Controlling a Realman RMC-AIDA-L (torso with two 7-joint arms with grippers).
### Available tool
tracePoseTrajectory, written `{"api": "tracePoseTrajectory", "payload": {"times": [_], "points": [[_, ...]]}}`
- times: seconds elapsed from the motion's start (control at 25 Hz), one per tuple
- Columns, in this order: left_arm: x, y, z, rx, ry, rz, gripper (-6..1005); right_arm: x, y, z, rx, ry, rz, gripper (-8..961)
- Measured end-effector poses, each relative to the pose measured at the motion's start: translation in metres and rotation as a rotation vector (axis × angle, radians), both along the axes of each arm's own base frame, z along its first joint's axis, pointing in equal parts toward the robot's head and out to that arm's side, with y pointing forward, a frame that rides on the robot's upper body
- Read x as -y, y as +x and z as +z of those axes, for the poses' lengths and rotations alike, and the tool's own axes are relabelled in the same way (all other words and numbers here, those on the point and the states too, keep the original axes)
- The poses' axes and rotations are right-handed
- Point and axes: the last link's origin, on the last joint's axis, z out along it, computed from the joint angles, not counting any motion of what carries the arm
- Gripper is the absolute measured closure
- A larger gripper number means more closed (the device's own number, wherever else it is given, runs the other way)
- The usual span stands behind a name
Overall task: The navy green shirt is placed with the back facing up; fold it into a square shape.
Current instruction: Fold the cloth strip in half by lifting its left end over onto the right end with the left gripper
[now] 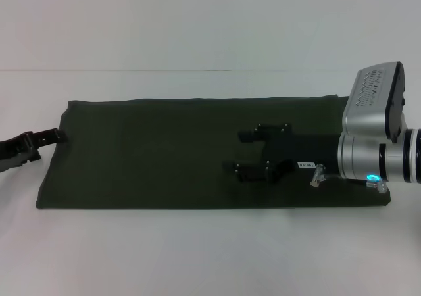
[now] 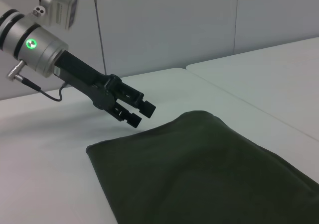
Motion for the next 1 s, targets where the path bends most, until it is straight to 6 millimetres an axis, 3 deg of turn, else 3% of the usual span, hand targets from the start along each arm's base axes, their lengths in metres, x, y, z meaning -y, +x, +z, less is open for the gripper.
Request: {"api": "tracePoseTrajectory", "payload": {"times": [1.0], "points": [[0.0022, -0.0044, -0.0101, -0.019, 0.004, 0.014, 125, 0.0009, 0.0008, -0.0006, -0.004, -0.001, -0.005, 164]]}}
